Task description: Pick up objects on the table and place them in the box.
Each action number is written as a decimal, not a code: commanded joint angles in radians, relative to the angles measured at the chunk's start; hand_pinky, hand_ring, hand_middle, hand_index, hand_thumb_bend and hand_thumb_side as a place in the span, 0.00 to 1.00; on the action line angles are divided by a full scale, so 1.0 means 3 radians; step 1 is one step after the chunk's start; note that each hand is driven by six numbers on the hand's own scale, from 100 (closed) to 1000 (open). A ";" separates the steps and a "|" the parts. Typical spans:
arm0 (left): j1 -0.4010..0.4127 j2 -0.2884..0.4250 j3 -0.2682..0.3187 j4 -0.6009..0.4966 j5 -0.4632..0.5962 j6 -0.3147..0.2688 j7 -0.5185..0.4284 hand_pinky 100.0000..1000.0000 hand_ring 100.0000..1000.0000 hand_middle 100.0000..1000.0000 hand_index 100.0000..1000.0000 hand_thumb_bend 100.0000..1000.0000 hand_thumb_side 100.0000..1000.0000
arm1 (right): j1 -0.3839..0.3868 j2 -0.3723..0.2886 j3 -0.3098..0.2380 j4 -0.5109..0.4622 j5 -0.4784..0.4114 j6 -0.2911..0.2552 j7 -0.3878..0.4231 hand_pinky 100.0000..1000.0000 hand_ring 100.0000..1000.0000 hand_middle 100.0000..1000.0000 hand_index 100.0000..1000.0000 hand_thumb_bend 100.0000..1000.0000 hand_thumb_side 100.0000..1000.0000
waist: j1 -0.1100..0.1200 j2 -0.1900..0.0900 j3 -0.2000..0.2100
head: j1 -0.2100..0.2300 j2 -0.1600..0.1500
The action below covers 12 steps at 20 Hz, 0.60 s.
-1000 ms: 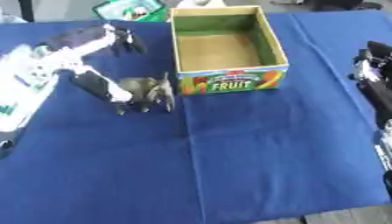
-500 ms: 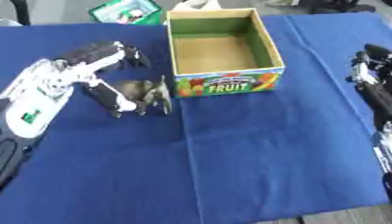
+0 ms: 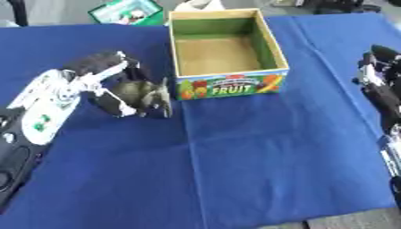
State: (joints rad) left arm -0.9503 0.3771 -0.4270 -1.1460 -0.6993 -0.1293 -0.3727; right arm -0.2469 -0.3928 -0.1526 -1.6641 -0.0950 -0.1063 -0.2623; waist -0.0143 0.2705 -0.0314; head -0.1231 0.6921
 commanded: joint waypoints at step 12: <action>-0.0162 0.0148 0.0218 -0.0403 0.0243 0.0177 0.0167 0.32 0.37 0.29 0.41 0.01 0.03 | -0.0036 -0.0071 -0.0002 -0.0013 -0.0014 -0.0006 0.0021 0.51 0.72 0.66 0.78 0.00 0.27 | -0.0005 -0.0081 -0.0038 | -0.0010 -0.0055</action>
State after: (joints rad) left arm -0.9668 0.3942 -0.3815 -1.2271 -0.6422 -0.0829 -0.3221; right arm -0.2471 -0.3923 -0.1510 -1.6586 -0.0962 -0.1081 -0.2590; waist -0.0148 0.2704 -0.0420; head -0.1254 0.6841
